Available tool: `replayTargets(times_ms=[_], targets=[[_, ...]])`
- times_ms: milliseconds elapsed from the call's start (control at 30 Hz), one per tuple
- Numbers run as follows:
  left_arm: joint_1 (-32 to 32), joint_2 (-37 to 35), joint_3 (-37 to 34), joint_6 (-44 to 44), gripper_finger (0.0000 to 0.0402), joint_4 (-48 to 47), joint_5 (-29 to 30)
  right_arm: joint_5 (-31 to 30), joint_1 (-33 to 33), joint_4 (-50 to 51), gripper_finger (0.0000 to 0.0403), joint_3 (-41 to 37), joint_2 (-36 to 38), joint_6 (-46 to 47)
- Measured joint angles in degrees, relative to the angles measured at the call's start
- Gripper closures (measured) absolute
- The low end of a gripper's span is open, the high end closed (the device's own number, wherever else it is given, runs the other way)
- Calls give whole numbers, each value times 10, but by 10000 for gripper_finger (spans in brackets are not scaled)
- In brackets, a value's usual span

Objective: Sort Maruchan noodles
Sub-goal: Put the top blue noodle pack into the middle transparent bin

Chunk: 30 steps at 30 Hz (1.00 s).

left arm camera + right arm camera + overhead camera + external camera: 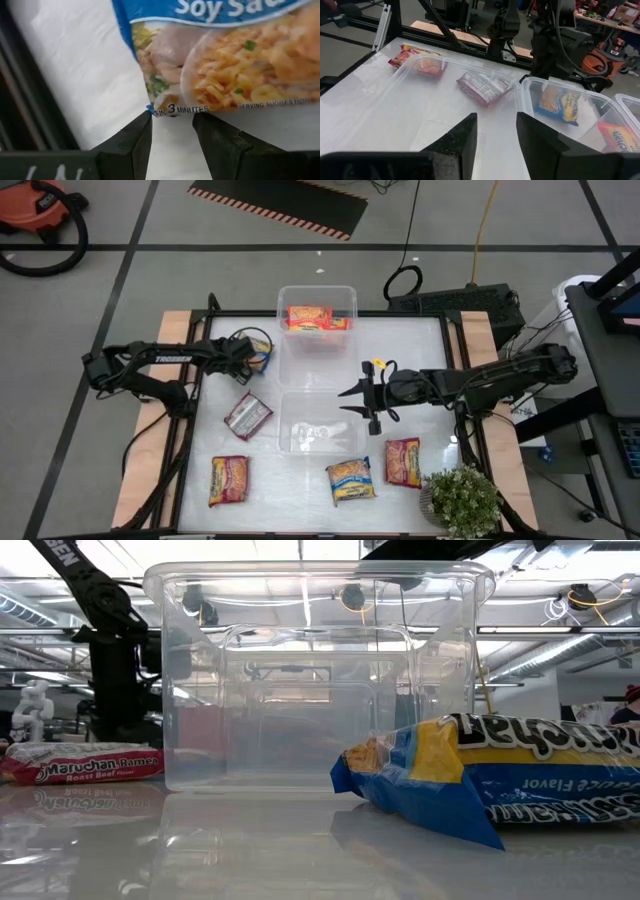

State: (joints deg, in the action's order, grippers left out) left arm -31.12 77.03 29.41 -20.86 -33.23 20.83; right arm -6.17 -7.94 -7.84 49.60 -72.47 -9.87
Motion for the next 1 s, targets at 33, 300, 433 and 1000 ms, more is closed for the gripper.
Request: replayTargets(times_ms=[33, 300, 433, 1000], targets=[[4, 0, 1, 1, 238, 0, -9, 0, 0, 1, 270, 0, 0, 0], [46, 3, 66, 2, 238, -71, -81, 0, 1, 9, 270, 0, 0, 0], [55, 2, 70, -1, 238, -71, -31, 0, 1, 17, 270, 0, 0, 1], [4, 3, 24, 91, 238, 6, 13, 0, 1, -27, 271, -43, 0, 27]])
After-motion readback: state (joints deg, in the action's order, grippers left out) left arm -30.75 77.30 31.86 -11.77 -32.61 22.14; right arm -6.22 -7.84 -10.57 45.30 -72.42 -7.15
